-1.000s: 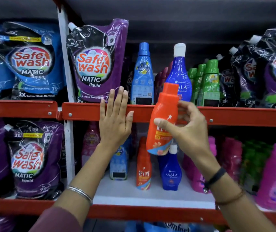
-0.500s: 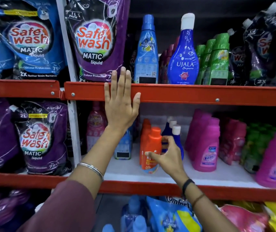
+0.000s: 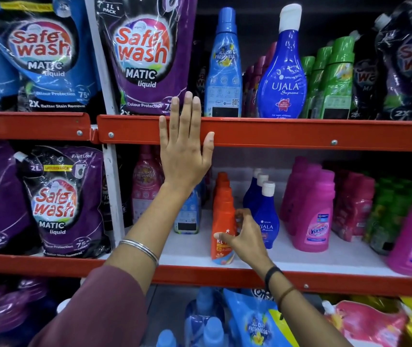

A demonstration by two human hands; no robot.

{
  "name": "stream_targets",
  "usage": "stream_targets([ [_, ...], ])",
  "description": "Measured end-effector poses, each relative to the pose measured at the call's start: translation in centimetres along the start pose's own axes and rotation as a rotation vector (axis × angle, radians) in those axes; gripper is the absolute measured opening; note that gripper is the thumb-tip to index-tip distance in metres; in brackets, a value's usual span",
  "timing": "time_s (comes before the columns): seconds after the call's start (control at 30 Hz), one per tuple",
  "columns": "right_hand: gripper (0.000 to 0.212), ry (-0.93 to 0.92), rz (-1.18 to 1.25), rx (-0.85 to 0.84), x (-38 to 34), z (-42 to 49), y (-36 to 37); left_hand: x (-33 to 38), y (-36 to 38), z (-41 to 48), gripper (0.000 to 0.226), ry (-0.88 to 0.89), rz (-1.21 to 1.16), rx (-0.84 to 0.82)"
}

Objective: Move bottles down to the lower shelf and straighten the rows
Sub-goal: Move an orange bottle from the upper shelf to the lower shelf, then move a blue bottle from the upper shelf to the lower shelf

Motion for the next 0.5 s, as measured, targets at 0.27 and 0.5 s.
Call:
stream_targets([
  [0.27,0.072,-0.060,-0.085,-0.009,-1.6,-1.3,-1.4,0.1,-0.1,0.0,0.059,-0.007,-0.008,-0.018],
  [0.5,0.044,-0.350,0.046,0.305,-9.5,-3.9,-10.9,1.7,0.0,0.0,0.063,-0.081,-0.007,-0.056],
])
Point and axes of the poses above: each hand's wrist, its own z-axis towards the middle knuckle, its own y-axis out of the palm, x = y × z, the point moved 7 cm from there along z, towards the middle knuckle, and after that the axes turned 7 degrees about -x, right-handed, at the moved point
